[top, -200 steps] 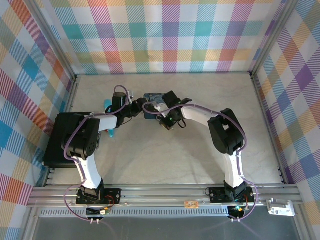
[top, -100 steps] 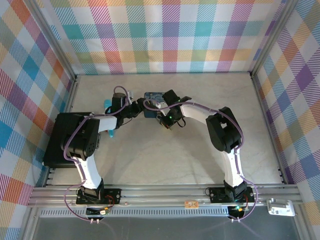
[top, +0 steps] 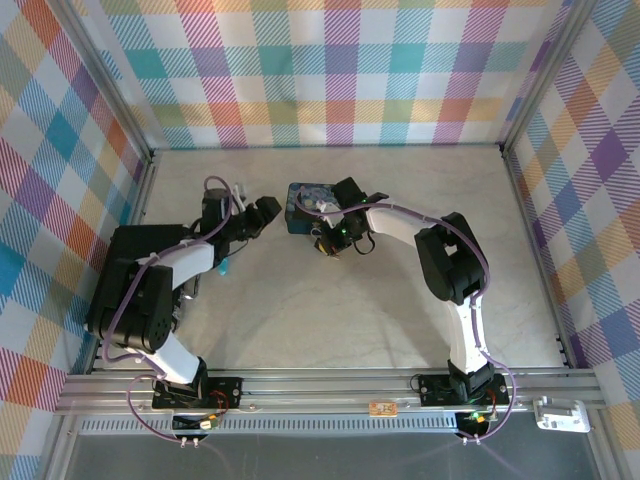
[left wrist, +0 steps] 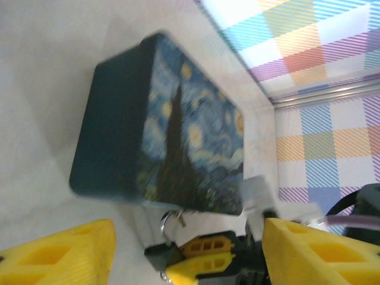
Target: Unlock the padlock with the key
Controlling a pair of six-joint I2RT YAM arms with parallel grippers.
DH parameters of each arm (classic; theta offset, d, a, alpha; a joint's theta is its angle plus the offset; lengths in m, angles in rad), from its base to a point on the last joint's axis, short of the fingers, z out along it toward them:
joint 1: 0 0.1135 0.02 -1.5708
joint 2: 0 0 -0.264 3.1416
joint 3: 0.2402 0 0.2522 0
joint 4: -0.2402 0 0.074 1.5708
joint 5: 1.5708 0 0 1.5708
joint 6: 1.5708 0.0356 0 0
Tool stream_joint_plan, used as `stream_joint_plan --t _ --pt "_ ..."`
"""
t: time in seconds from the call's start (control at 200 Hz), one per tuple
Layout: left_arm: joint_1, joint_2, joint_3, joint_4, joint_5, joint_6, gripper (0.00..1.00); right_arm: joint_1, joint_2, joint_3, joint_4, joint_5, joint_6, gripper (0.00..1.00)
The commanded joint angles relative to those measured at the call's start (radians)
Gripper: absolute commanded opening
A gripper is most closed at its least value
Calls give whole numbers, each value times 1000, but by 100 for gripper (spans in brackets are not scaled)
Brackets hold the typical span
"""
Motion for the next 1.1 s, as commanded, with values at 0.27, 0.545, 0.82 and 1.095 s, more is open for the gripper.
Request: stream_joint_plan --t 0.27,0.545,0.82,1.095 --pt "-198 102 -55 194 -152 -148 40 -12 -24 -7 40 -99 46 0" --pt "-247 191 -27 231 -244 -181 32 -13 -26 -12 52 -114 48 0" --pt "-272 281 4 326 -251 -247 30 -14 -24 -18 60 -115 48 0" --pt "-271 321 19 345 -280 -259 24 -14 -26 -22 71 -122 53 0"
